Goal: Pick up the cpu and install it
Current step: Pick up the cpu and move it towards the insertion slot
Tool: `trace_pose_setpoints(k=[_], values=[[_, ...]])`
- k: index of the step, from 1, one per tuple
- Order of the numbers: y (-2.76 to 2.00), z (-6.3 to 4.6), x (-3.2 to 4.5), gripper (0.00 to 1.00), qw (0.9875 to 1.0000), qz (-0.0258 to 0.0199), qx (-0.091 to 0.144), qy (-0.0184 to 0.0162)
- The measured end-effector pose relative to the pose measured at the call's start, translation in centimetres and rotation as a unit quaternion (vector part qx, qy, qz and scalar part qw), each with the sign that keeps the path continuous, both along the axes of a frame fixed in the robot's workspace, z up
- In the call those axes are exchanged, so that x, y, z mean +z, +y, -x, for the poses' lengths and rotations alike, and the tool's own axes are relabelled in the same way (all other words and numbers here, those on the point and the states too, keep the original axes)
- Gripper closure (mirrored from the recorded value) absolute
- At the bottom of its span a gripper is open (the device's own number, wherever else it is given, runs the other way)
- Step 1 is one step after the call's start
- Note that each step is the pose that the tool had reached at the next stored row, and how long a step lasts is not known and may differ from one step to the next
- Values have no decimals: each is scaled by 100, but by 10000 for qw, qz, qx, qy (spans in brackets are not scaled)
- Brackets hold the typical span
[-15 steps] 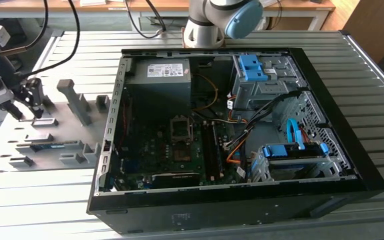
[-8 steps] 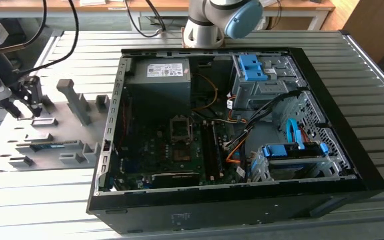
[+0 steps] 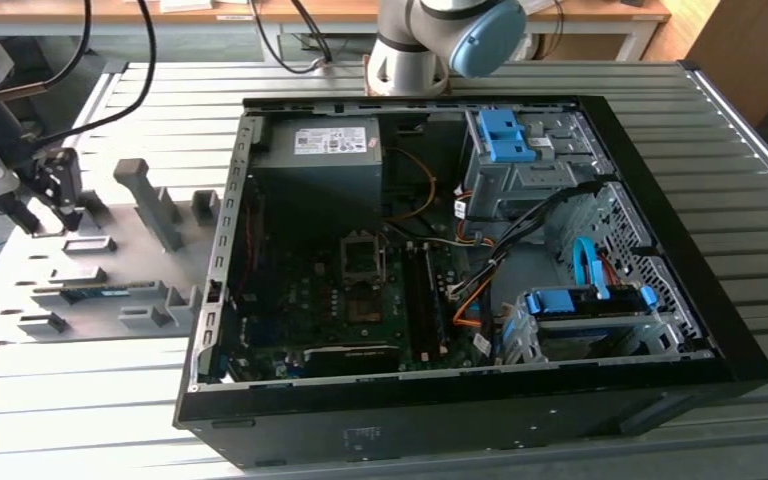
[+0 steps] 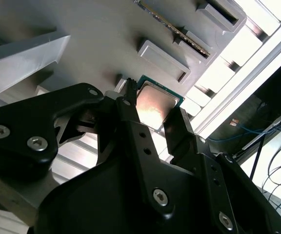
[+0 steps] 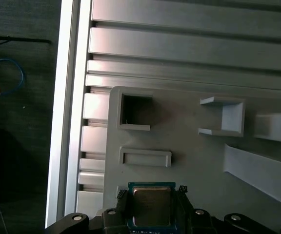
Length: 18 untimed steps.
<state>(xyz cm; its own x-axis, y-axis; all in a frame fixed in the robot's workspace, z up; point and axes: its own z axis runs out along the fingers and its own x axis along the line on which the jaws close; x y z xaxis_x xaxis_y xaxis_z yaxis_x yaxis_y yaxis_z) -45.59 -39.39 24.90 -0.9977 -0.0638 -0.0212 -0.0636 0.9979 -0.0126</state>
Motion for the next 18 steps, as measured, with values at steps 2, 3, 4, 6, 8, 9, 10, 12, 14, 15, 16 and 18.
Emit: trace_pose_setpoints(k=[2, 3, 4, 6, 8, 9, 10, 12, 14, 15, 16, 18], values=[[0, 0, 14, 53, 10000, 0, 0, 0], [0, 0, 22, 53, 10000, 0, 0, 0], [0, 0, 29, 53, 10000, 0, 0, 0], [0, 0, 43, 53, 10000, 0, 0, 0], [0, 0, 56, 53, 10000, 0, 0, 0], [0, 0, 62, 53, 10000, 0, 0, 0], [0, 0, 69, 53, 10000, 0, 0, 0], [0, 0, 84, 53, 10000, 0, 0, 0], [0, 0, 102, 53, 10000, 0, 0, 0], [0, 0, 113, 53, 10000, 0, 0, 0], [0, 0, 124, 53, 10000, 0, 0, 0], [0, 0, 150, 53, 10000, 0, 0, 0]])
